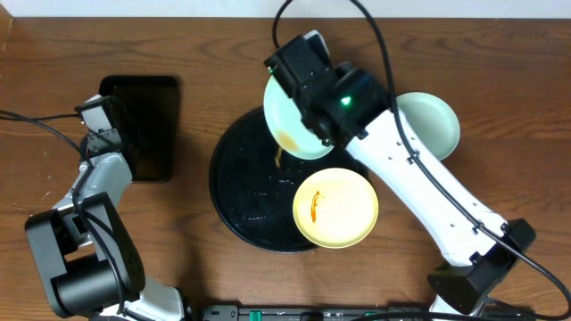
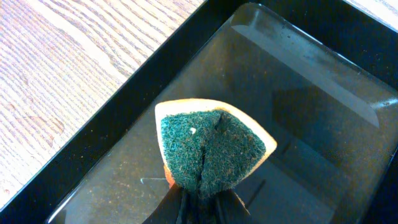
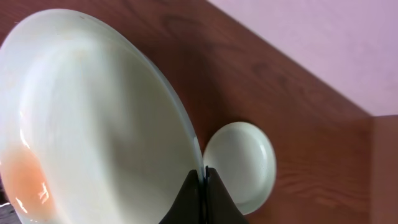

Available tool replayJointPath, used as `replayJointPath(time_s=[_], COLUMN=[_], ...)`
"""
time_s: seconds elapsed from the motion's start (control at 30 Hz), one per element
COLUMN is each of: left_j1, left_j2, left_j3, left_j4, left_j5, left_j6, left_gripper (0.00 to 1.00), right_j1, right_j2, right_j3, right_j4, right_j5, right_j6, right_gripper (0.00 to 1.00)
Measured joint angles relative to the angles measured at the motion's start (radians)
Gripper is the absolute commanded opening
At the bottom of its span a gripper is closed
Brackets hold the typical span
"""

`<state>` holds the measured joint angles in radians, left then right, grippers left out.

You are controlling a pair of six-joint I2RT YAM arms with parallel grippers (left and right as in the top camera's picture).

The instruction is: Clean dirty plates on tray and stack at the side

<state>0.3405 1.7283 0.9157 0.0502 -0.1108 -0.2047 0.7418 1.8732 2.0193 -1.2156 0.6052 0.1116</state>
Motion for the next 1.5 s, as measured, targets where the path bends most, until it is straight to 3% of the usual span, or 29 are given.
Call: replayJointPath(time_s=[0.47, 0.73, 1.03, 1.5], left_j1=[0.000, 0.000, 0.000, 0.000], left_j2=[0.000, 0.000, 0.000, 0.000], left_j3=[0.000, 0.000, 0.000, 0.000], left_j4=[-0.014, -0.017, -0.021, -0.024], left_j5=[0.000, 0.000, 0.000, 0.000], left_j6=[0.000, 0.000, 0.000, 0.000], left_gripper=[0.11, 0.11, 0.10, 0.08], right_j1=[0.038, 0.069, 0.106, 0.137], right_j2=[0.000, 0.000, 0.000, 0.000], right_j3=[0.000, 0.000, 0.000, 0.000], right_j4=[-0.005, 0.000, 0.060, 0.181], right_j5=[0.116, 0.277, 0.446, 0.527], right_j6=[-0.002, -0.026, -0.150, -0.356], right_gripper=[0.01, 0.01, 0.01, 0.01])
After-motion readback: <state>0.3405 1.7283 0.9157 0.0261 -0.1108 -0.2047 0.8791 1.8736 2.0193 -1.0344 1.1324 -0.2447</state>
